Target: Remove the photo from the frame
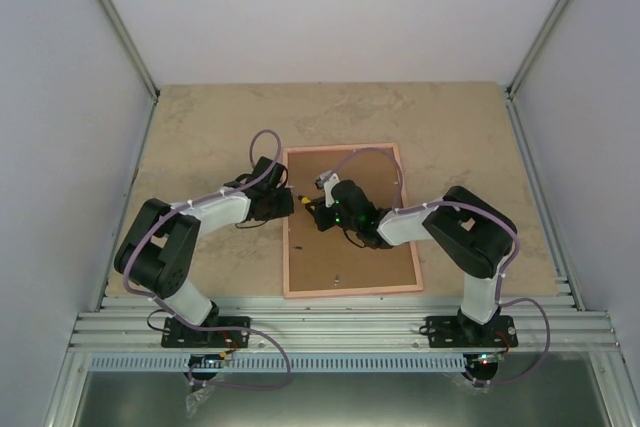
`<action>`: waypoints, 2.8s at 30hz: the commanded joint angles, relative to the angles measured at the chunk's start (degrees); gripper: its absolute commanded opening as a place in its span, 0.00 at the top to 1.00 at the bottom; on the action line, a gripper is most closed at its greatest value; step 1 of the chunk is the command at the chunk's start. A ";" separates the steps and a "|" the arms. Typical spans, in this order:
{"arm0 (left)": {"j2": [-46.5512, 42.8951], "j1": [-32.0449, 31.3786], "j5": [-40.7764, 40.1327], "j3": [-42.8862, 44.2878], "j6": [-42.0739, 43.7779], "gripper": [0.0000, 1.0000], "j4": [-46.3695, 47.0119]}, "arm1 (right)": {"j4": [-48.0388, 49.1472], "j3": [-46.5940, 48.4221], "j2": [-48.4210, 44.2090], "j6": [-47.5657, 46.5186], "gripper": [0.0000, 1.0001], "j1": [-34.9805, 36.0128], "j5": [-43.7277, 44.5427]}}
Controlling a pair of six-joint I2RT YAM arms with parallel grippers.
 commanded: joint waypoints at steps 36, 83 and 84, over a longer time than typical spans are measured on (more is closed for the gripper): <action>-4.35 -1.73 2.73 -5.60 -4.58 0.89 1.37 | 13.83 -5.74 -3.98 3.75 0.99 -5.98 -2.66; -3.84 -1.74 1.32 -5.07 -5.38 0.88 1.82 | 9.52 -4.44 0.80 2.78 1.00 -1.39 -4.37; -3.84 -1.74 1.34 -5.08 -5.43 0.88 1.82 | 9.49 -4.35 0.74 2.73 0.99 -1.42 -4.51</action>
